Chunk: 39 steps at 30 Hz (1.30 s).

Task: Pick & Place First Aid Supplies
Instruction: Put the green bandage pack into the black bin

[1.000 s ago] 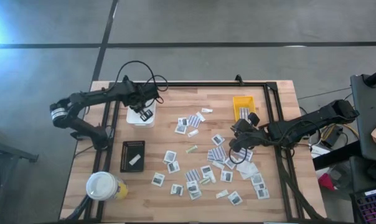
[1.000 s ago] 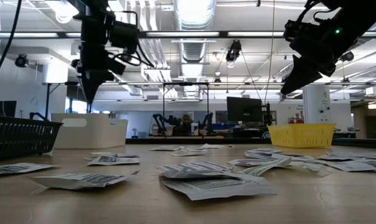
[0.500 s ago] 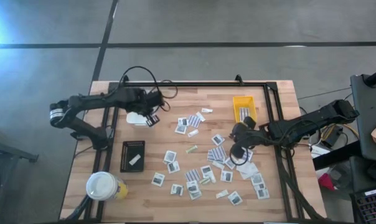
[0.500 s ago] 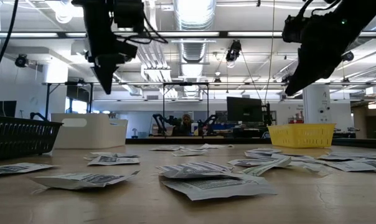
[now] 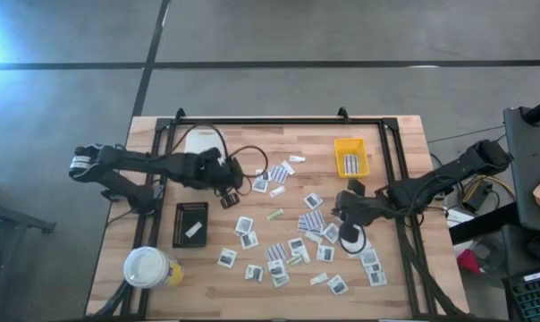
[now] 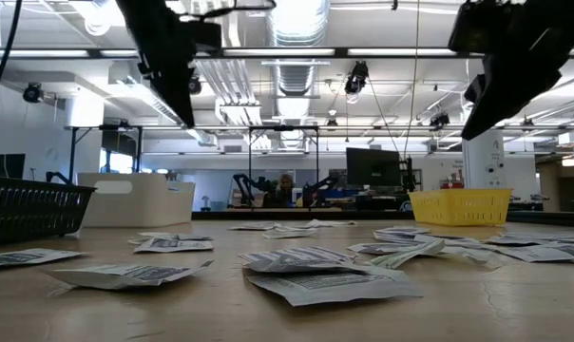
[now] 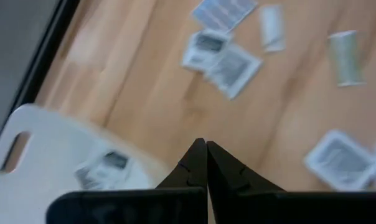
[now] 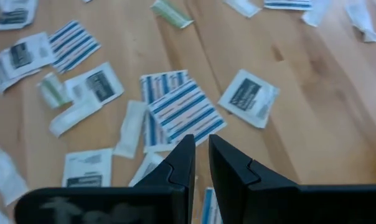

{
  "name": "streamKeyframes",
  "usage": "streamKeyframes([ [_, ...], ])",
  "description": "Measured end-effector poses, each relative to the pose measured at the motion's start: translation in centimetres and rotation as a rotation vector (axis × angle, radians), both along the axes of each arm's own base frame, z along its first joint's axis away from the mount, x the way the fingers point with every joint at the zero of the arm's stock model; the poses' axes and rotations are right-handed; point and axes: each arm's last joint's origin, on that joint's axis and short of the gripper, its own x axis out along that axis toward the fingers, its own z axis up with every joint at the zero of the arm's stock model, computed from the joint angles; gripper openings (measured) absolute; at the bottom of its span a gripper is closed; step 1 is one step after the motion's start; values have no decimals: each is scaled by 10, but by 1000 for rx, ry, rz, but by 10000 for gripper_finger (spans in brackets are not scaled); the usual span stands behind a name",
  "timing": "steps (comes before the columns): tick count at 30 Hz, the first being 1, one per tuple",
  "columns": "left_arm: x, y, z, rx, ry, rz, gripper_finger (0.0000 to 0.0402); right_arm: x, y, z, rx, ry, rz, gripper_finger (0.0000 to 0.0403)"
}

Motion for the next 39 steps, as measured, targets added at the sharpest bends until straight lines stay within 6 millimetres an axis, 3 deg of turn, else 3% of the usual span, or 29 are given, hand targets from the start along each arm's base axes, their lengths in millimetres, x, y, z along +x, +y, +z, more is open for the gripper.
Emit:
streamKeyframes([
  [6,10,-27,-4,-9,-150,-90,0,-3,10,0,-24,-20,25,43],
  [12,15,-41,-20,-24,-263,-134,0,0,14,3,-54,-74,73,43],
  [22,15,-49,-59,-81,-423,-217,0,25,26,0,-271,-119,320,43],
  [31,15,-51,-67,-154,-447,-295,0,48,29,-9,-475,-21,501,43],
  [39,37,-55,-86,-126,-489,-327,0,75,21,-30,-667,70,560,43],
])
